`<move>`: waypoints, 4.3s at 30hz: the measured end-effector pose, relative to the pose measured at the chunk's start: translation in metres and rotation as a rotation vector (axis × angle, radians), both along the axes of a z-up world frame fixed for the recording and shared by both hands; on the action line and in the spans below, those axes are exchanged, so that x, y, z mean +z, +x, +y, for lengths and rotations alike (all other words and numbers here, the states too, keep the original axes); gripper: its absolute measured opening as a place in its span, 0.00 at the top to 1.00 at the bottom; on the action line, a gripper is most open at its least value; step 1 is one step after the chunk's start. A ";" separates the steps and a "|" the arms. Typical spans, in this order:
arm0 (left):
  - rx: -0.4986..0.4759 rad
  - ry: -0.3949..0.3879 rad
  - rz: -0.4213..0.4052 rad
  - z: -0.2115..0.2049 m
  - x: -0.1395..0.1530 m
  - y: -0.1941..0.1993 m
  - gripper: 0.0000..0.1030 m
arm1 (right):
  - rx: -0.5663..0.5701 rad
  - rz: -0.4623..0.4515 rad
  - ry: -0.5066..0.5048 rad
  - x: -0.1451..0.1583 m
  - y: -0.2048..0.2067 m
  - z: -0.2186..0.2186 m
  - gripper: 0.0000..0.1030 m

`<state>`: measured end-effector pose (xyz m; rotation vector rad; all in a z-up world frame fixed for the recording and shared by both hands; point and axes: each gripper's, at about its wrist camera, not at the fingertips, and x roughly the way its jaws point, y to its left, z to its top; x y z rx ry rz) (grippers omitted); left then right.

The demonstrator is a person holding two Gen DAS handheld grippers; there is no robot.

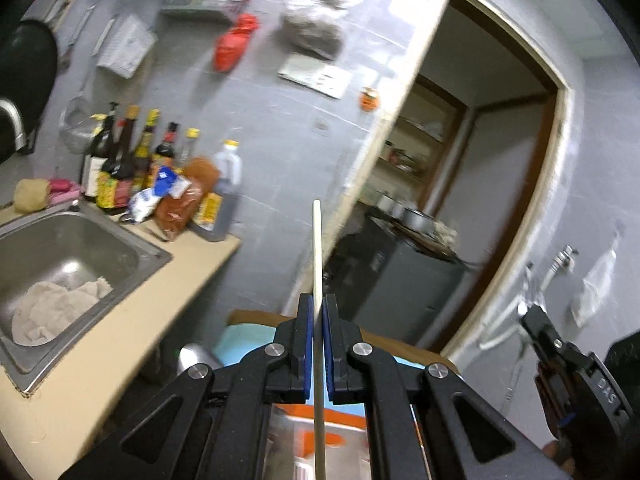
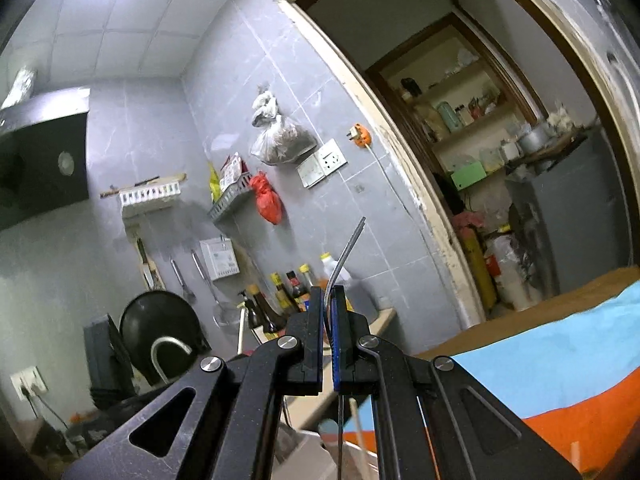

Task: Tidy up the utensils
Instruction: 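Lift the chopstick and fork and drop both into the white caddy, then move both tools back toward the last chopstick and gold spoon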

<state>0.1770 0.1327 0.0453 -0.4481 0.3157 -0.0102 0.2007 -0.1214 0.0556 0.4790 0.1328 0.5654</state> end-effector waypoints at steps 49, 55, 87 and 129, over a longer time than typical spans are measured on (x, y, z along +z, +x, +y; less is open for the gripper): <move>-0.059 0.147 0.067 -0.011 -0.032 -0.016 0.80 | -0.012 -0.028 -0.220 -0.024 -0.019 0.029 0.70; -0.054 0.120 0.061 -0.016 -0.026 -0.022 0.57 | -0.035 -0.035 -0.222 -0.013 -0.026 0.015 0.68; -0.117 0.230 0.016 -0.133 -0.008 -0.073 0.02 | -0.268 0.123 -0.335 -0.013 -0.080 -0.117 0.11; -0.272 0.168 0.513 -0.227 -0.137 -0.019 0.02 | -0.077 0.636 -0.560 -0.158 -0.048 -0.182 0.41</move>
